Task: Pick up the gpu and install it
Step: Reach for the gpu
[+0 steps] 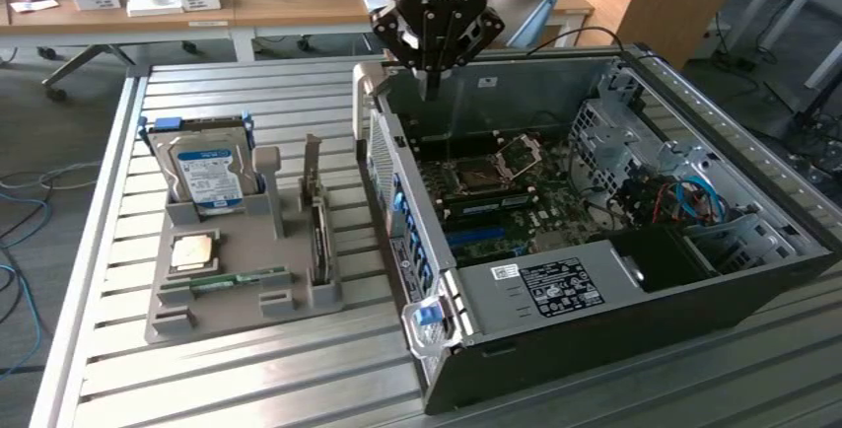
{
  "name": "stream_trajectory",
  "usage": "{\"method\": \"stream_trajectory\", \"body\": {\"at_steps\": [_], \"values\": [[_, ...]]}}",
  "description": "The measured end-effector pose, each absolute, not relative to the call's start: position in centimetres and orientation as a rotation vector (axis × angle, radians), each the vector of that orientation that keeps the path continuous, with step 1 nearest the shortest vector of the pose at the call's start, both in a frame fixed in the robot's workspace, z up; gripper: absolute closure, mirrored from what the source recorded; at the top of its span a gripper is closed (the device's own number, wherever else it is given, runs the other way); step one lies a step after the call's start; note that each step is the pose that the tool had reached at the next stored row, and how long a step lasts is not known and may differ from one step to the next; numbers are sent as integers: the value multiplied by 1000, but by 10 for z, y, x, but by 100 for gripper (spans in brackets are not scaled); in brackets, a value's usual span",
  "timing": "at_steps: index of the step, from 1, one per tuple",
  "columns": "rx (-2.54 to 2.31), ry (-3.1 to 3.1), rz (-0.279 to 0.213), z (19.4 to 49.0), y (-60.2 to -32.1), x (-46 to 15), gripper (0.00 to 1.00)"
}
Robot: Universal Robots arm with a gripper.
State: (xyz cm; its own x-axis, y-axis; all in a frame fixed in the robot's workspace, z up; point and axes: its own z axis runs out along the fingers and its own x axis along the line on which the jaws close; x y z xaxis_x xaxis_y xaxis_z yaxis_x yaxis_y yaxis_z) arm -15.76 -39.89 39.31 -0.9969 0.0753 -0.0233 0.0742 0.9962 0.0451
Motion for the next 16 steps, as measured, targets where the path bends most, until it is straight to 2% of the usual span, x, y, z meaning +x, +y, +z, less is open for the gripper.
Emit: {"method": "stream_trajectory", "body": {"at_steps": [16], "values": [[117,3114,69,393,-399,-179,89]]}}
